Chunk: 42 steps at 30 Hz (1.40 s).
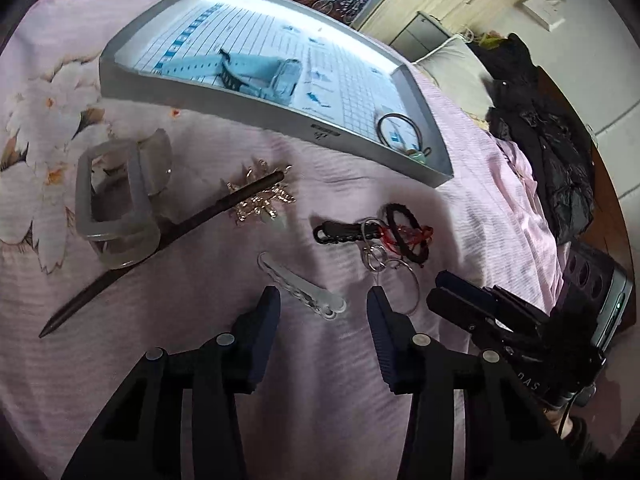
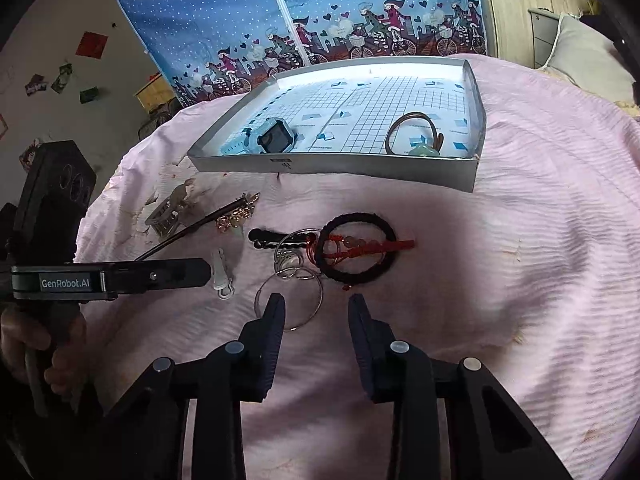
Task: Organize jewelry
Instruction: 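Grasp the white hair clip with the left tool, then grasp the black hairpin with the right tool while the left tool holds the white clip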
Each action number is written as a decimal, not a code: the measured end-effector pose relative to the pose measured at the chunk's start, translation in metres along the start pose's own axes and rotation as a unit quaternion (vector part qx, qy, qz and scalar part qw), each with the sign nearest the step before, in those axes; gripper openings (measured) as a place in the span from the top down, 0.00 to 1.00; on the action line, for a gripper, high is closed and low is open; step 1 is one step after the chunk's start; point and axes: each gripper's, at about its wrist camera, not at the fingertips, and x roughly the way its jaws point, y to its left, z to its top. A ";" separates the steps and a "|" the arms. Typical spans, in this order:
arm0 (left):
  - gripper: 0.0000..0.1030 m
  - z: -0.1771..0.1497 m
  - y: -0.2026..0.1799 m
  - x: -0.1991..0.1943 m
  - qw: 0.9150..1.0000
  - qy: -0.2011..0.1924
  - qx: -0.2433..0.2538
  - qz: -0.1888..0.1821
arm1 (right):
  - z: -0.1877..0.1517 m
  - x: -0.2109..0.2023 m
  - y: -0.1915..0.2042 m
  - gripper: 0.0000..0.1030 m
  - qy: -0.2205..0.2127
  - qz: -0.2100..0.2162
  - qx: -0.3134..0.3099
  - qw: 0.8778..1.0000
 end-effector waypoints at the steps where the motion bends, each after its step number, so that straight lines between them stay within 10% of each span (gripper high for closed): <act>1: 0.62 0.002 0.004 0.002 1.000 0.005 -0.011 -0.002 | 0.001 0.004 -0.002 0.70 0.005 -0.002 0.006 1.000; 23: 0.86 -0.009 0.015 -0.003 0.999 0.003 0.025 0.035 | -0.008 0.020 0.010 0.95 0.029 0.031 -0.003 0.999; 42: 0.90 -0.018 -0.023 -0.025 0.997 -0.050 0.057 0.031 | 0.000 -0.020 0.031 0.96 -0.096 -0.003 -0.059 0.994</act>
